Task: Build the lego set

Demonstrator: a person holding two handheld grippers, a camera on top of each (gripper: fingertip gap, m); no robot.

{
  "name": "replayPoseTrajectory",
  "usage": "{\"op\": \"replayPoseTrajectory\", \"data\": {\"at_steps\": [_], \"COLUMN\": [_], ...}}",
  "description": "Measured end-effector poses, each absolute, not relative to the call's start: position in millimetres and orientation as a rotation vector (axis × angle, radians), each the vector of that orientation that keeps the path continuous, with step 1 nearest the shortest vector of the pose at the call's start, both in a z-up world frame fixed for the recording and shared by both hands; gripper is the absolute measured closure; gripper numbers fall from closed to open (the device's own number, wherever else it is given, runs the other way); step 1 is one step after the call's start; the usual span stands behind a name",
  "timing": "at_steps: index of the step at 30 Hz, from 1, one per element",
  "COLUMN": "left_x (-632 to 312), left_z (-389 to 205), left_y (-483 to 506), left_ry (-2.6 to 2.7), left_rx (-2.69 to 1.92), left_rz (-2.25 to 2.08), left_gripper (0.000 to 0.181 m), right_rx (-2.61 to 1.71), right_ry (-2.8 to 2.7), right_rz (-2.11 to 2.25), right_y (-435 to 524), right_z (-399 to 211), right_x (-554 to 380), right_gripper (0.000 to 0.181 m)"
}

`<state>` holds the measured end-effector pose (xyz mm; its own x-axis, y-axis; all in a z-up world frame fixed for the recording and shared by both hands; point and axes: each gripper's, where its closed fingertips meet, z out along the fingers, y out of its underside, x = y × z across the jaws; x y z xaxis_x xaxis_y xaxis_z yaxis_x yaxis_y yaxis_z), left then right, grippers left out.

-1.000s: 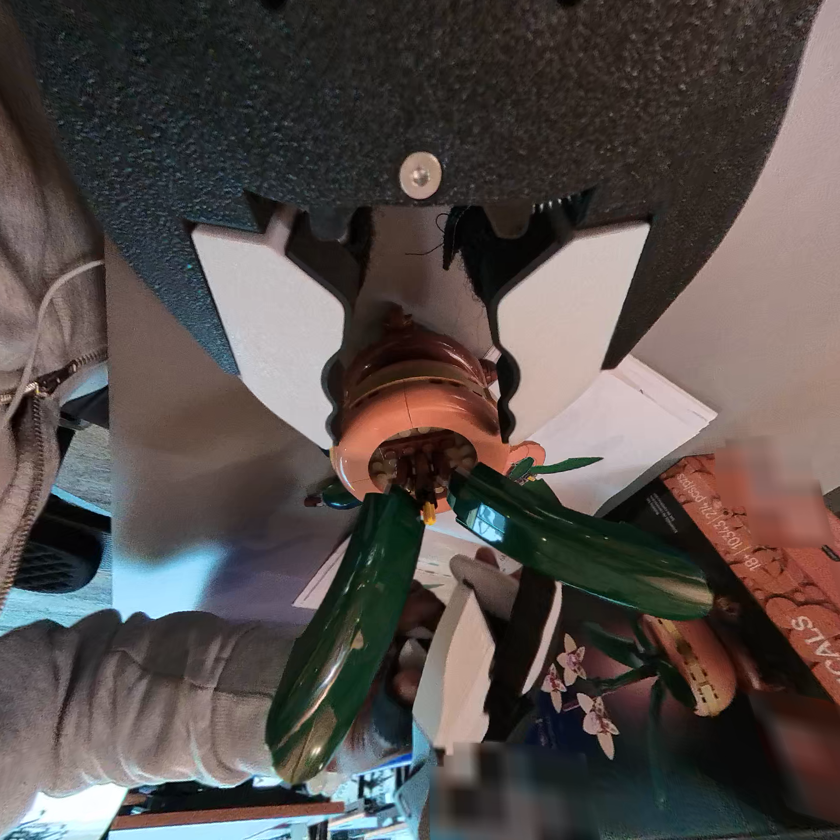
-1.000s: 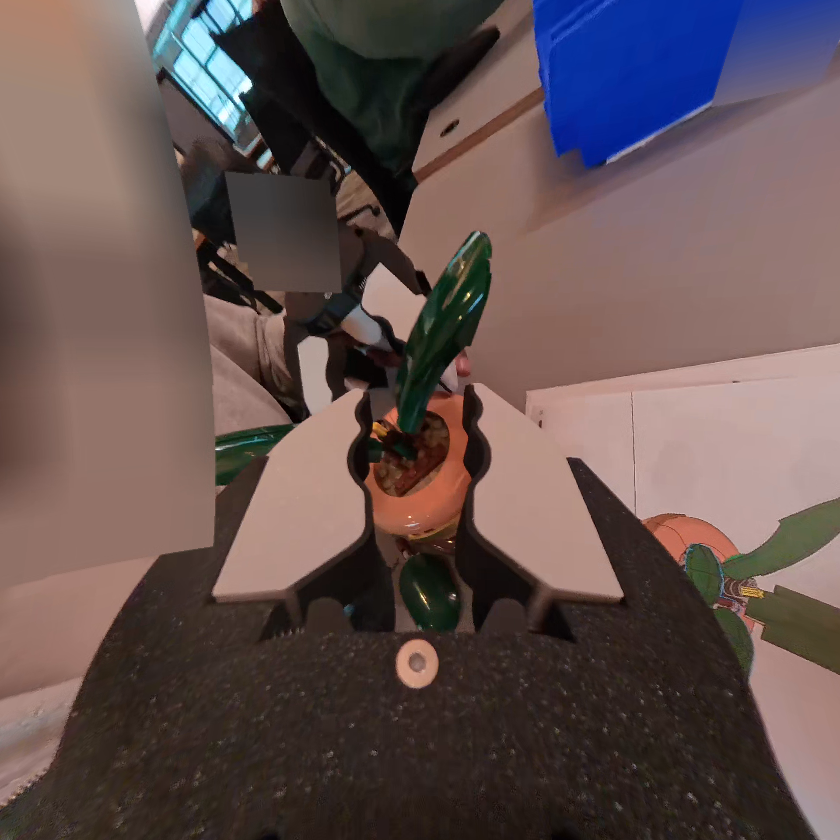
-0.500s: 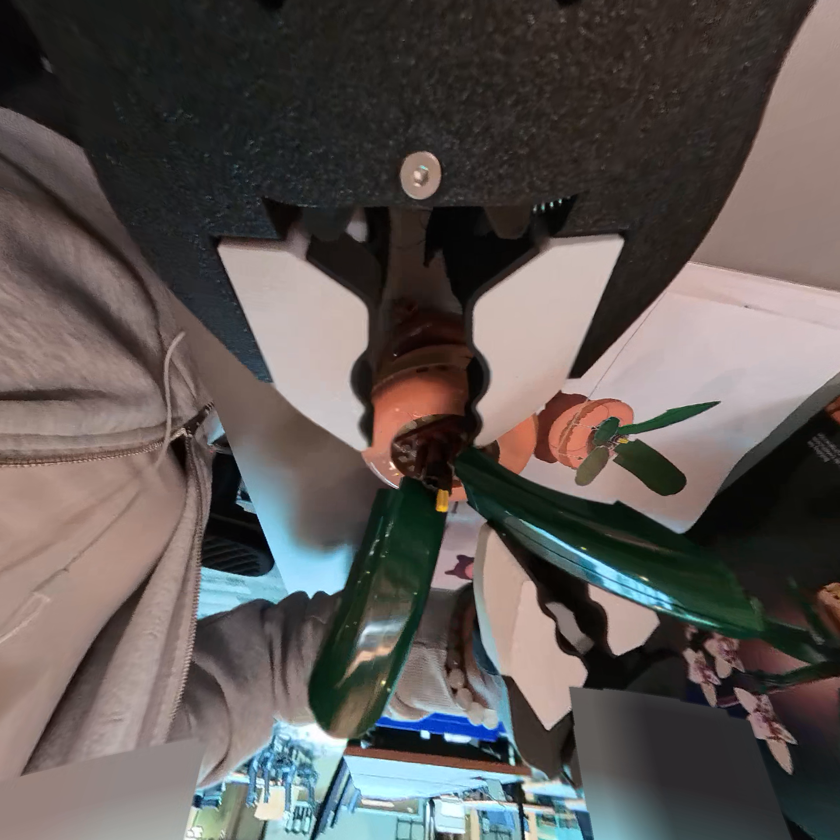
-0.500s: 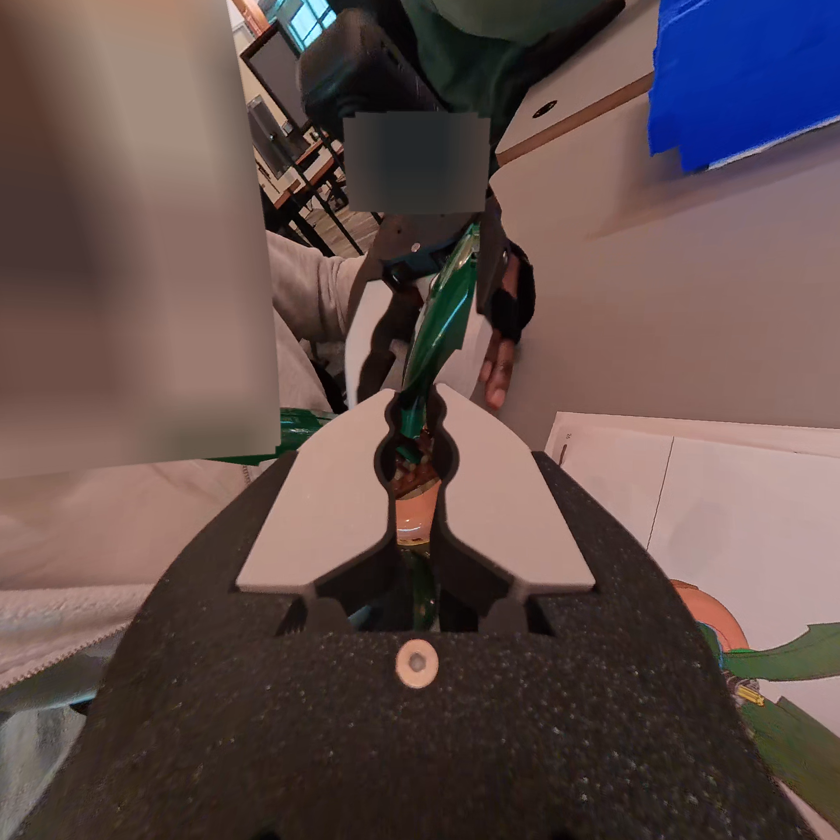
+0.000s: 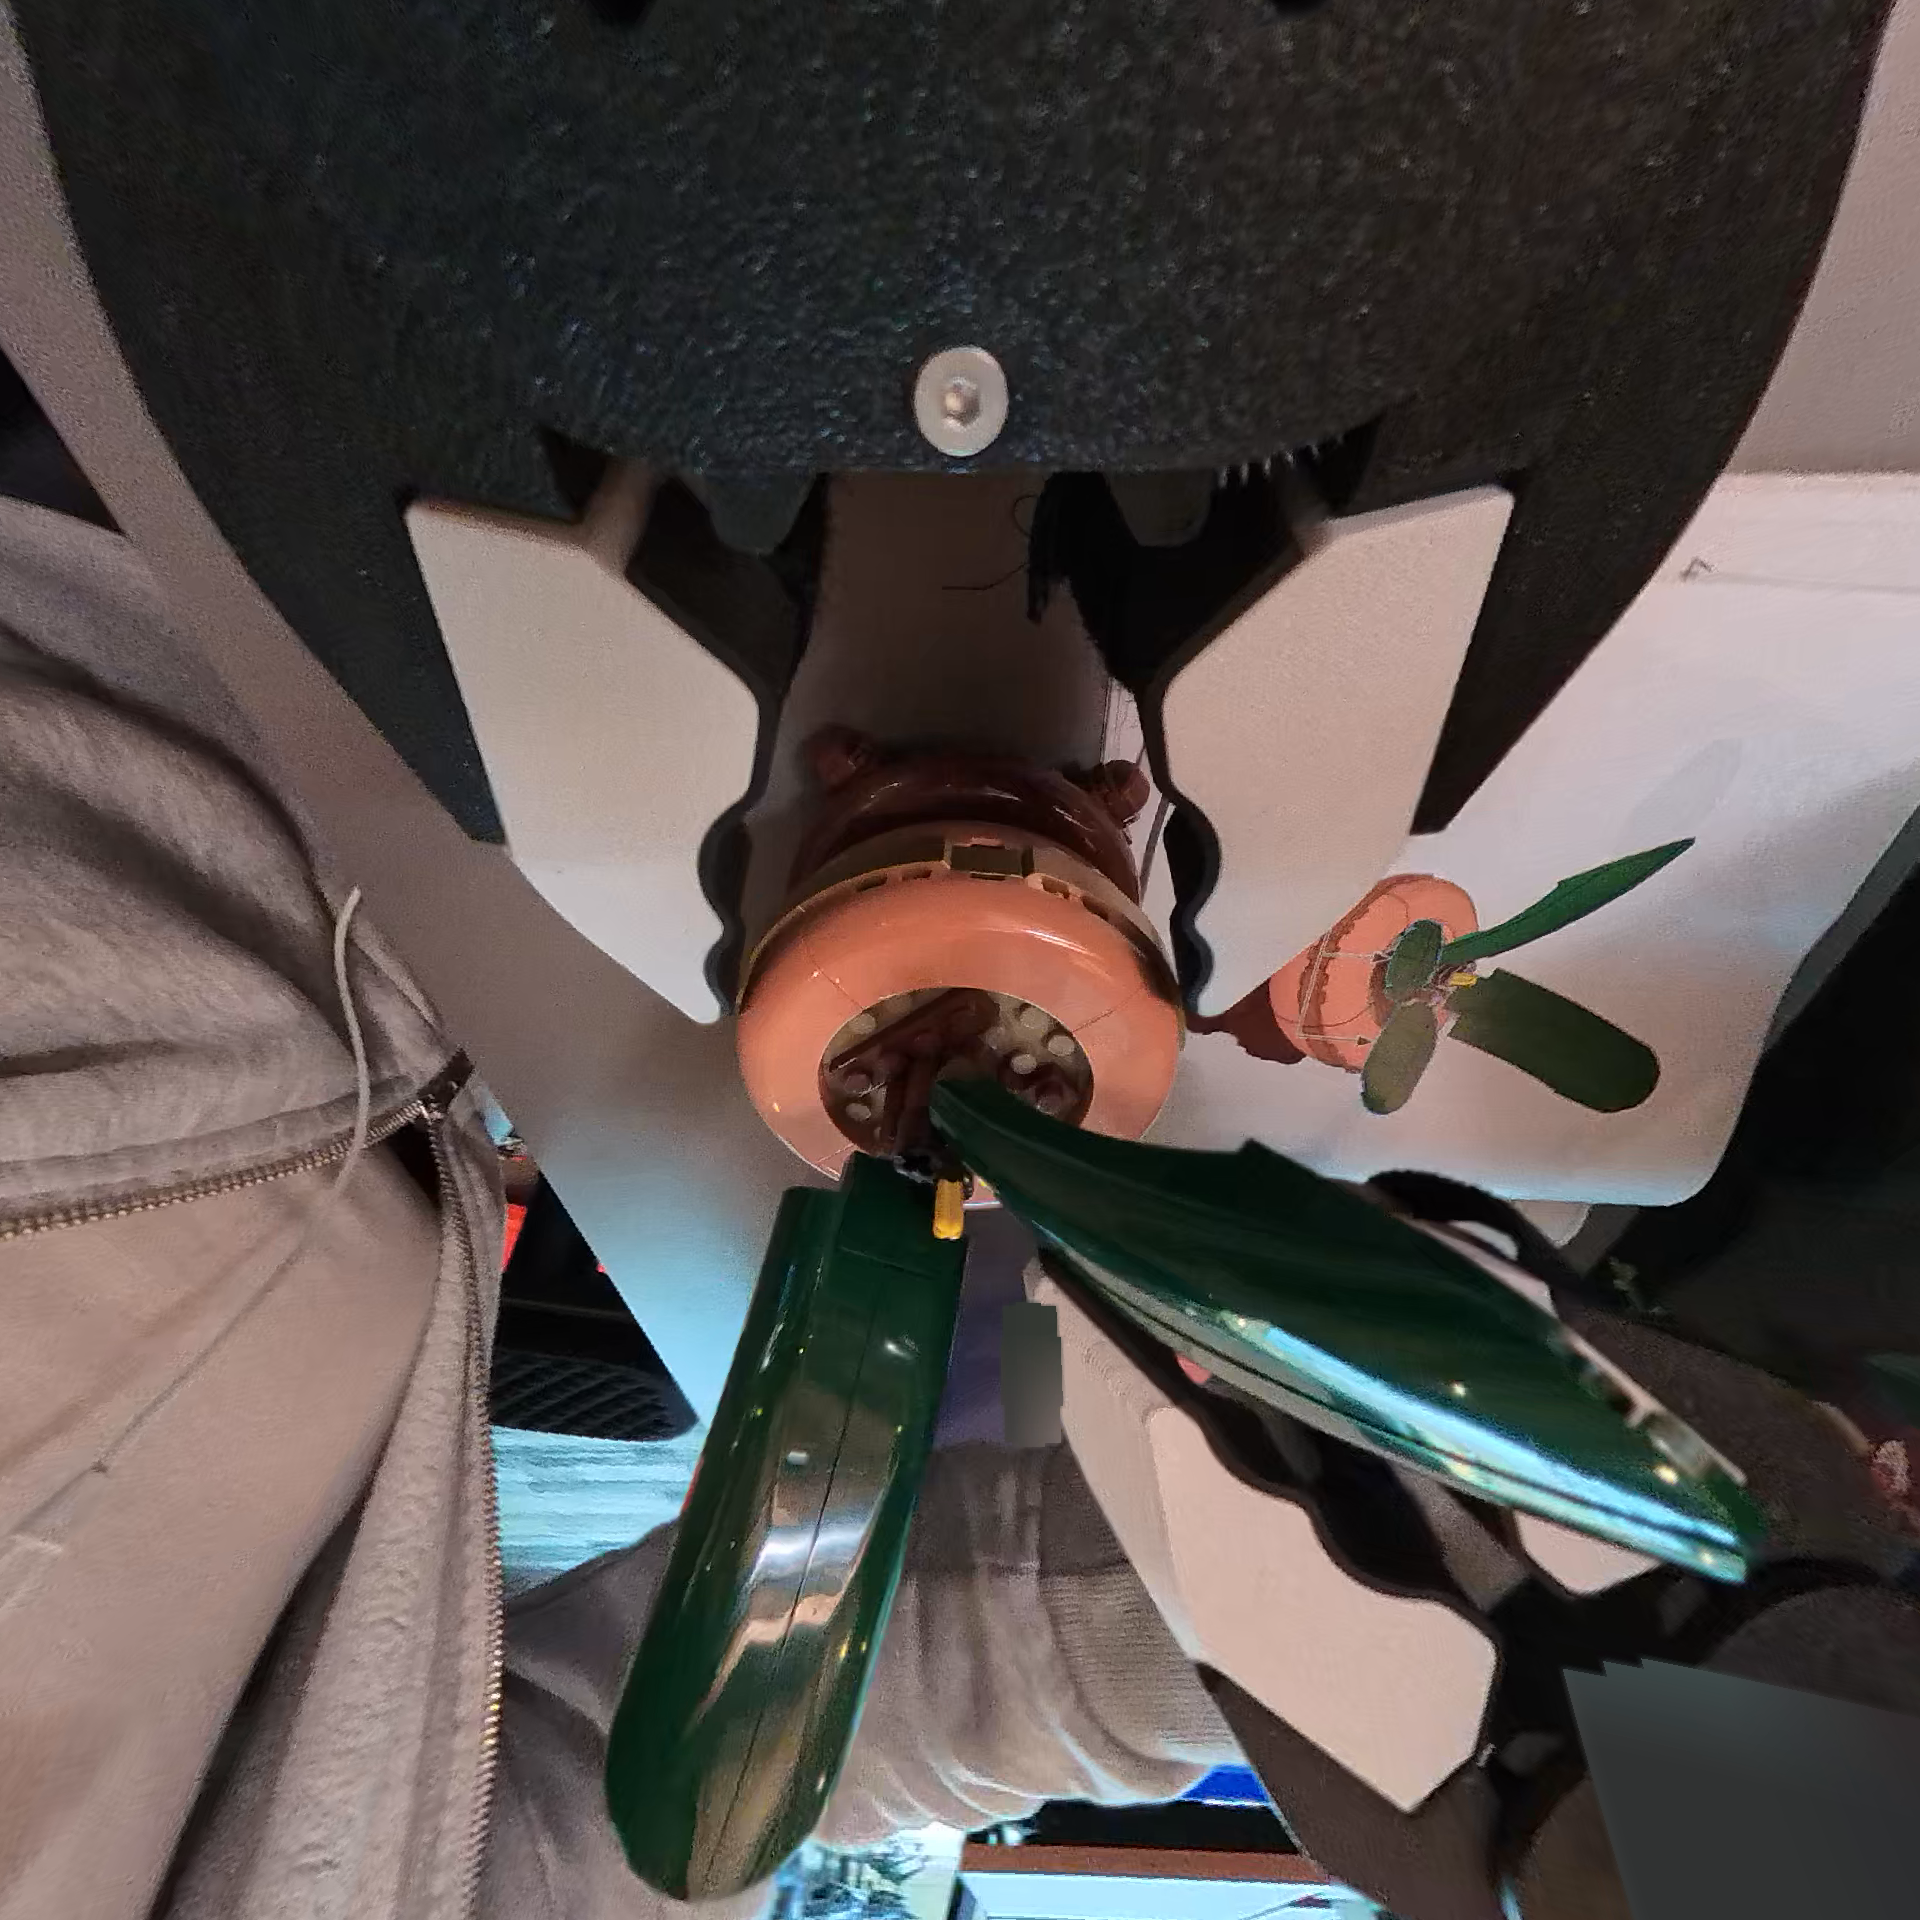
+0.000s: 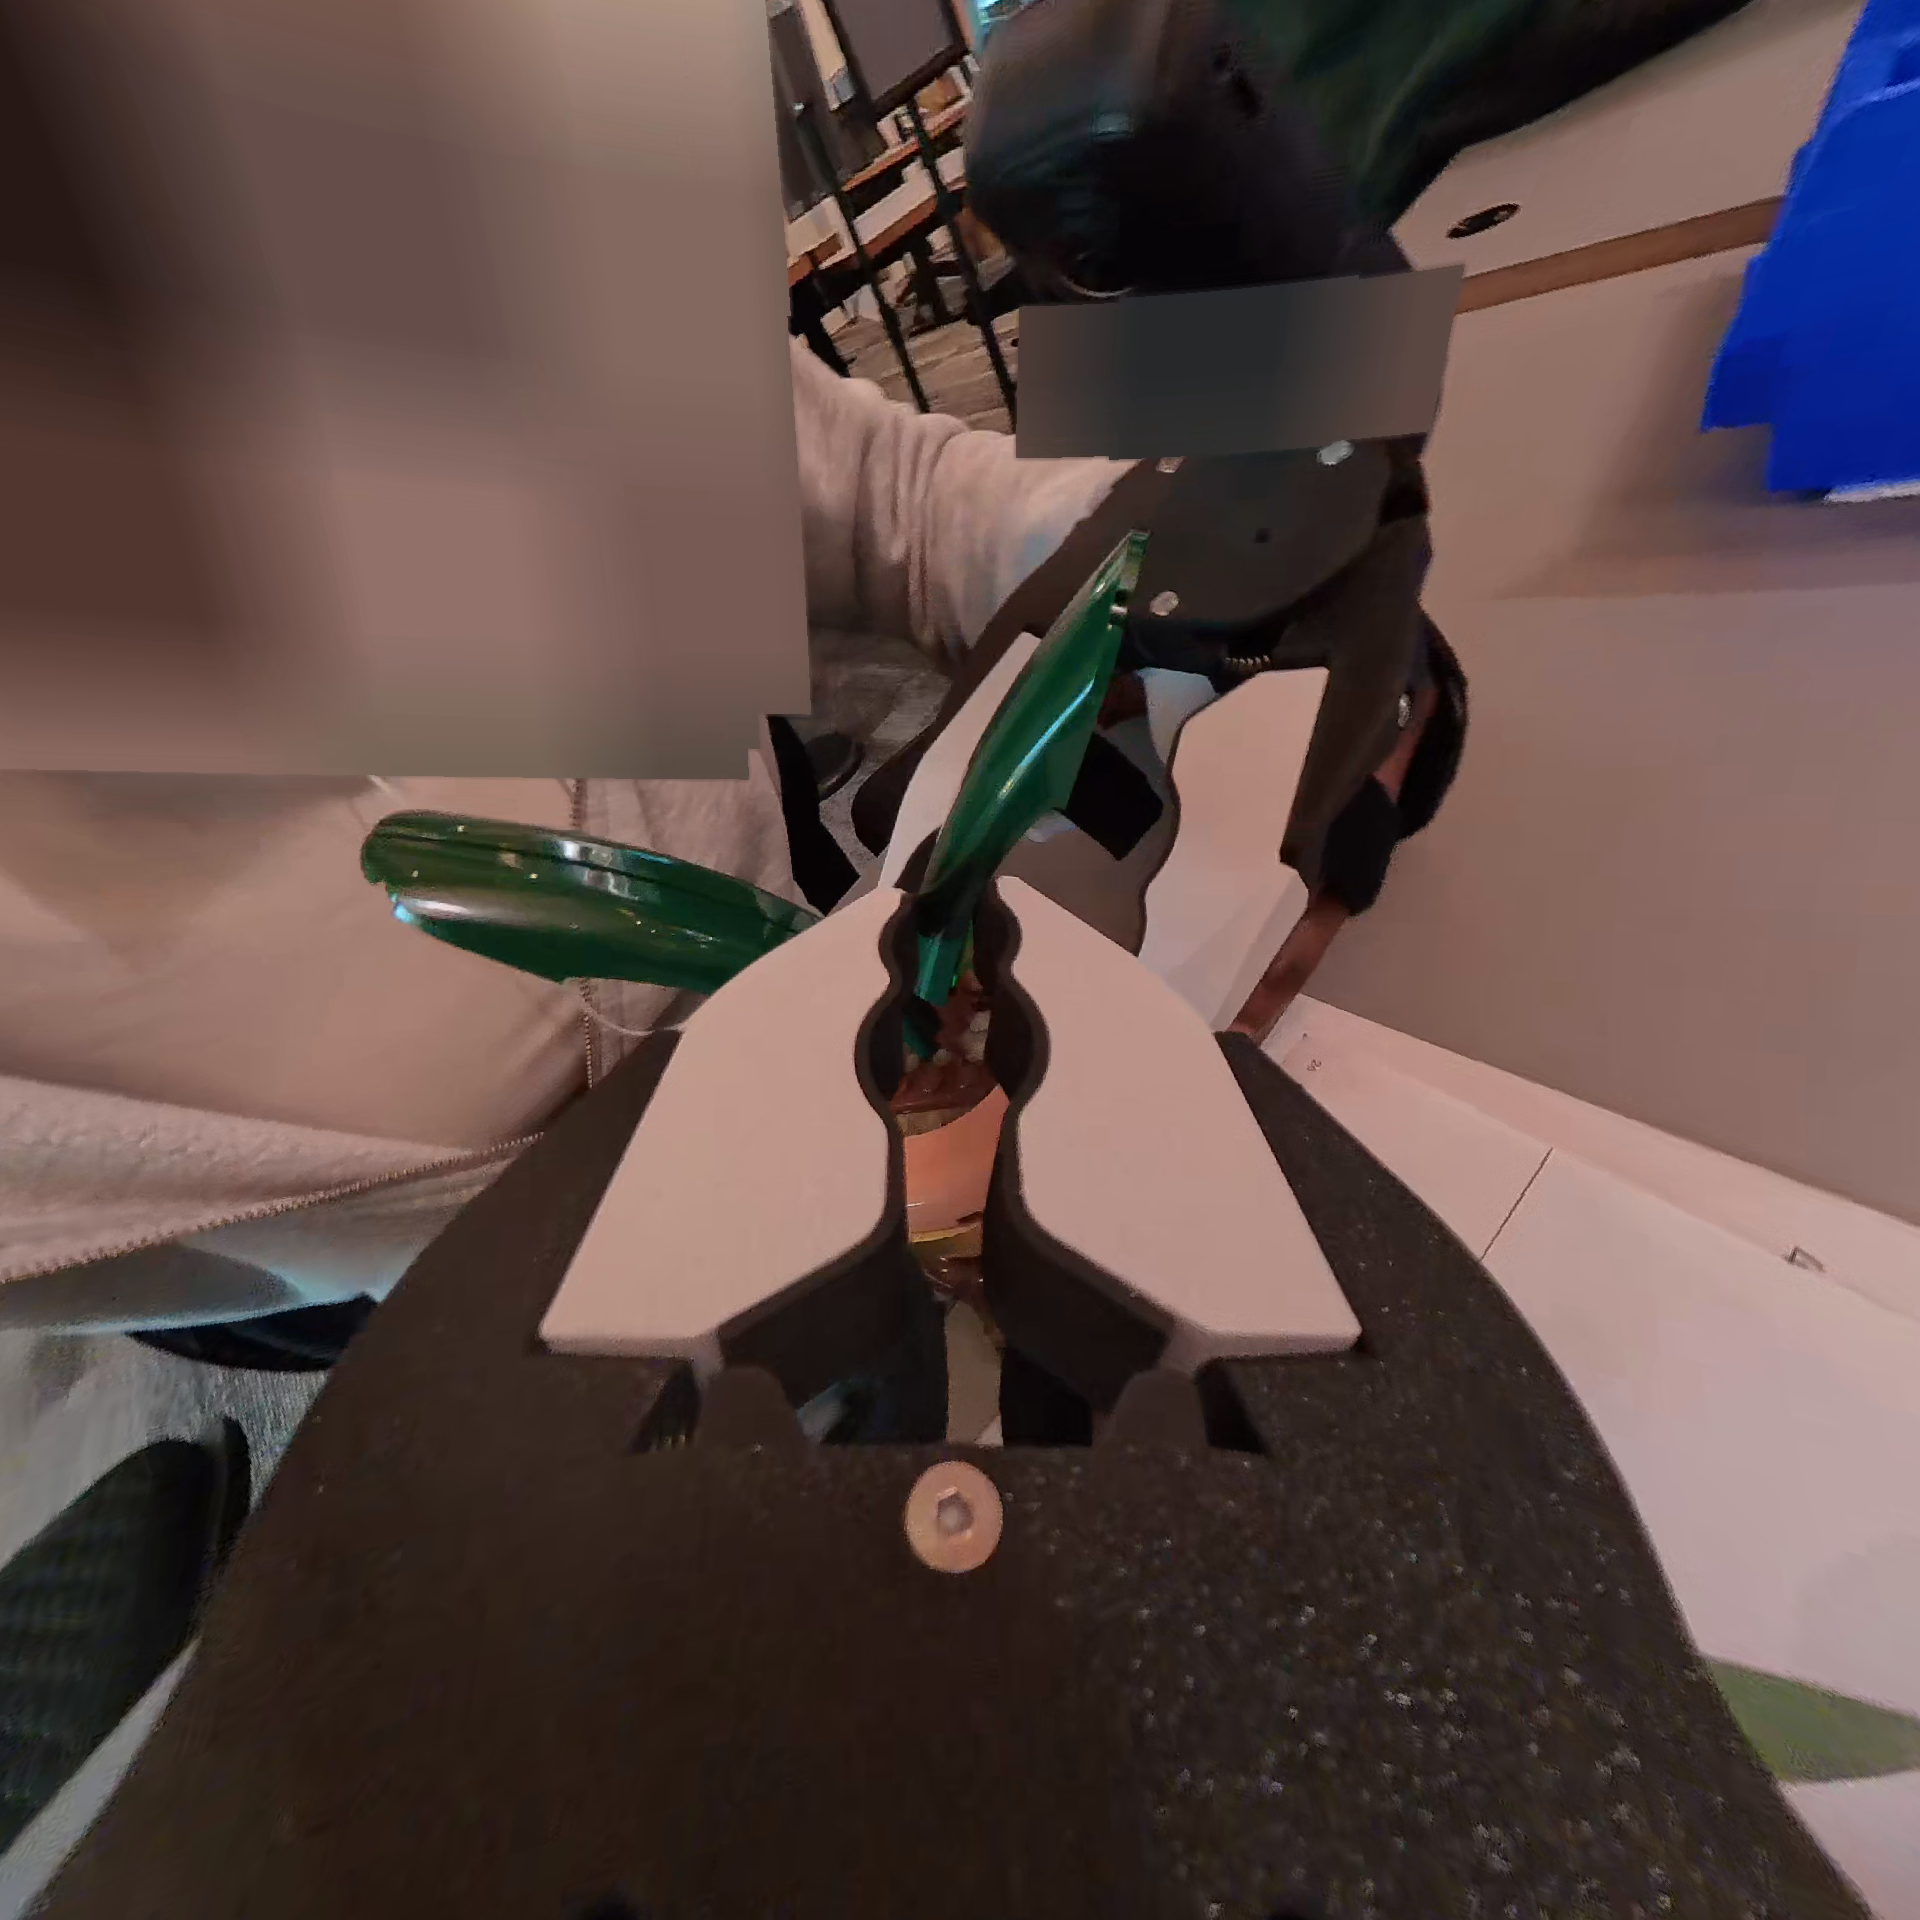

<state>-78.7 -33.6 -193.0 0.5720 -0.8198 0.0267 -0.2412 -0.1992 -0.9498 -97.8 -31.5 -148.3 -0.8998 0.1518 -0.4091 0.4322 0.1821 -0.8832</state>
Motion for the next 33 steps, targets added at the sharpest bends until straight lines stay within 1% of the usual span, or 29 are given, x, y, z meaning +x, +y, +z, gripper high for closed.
{"op": "replayPoseTrajectory", "data": {"at_steps": [8,22,28,31,33], "left_x": [-78,-73,-74,-80,-87], "left_z": [-193,-193,-192,-190,-187], "left_y": [-34,-38,-38,-41,-43], "left_ry": [1.044,1.250,1.213,1.134,1.057], "left_rx": [-1.700,-1.648,-1.650,-1.659,-1.663], "left_rz": [-0.784,-0.903,-0.897,-0.876,-0.834], "left_gripper": [0.103,0.103,0.104,0.106,0.107], "right_rx": [0.190,-0.117,-0.055,0.039,0.133], "right_ry": [2.265,2.163,2.190,2.167,2.180], "right_rz": [-1.731,-1.603,-1.579,-1.727,-1.806], "right_y": [-35,-41,-36,-27,-19], "right_z": [-145,-146,-147,-134,-130], "right_x": [-91,-88,-91,-92,-92], "right_gripper": [0.173,0.172,0.171,0.161,0.159]}}
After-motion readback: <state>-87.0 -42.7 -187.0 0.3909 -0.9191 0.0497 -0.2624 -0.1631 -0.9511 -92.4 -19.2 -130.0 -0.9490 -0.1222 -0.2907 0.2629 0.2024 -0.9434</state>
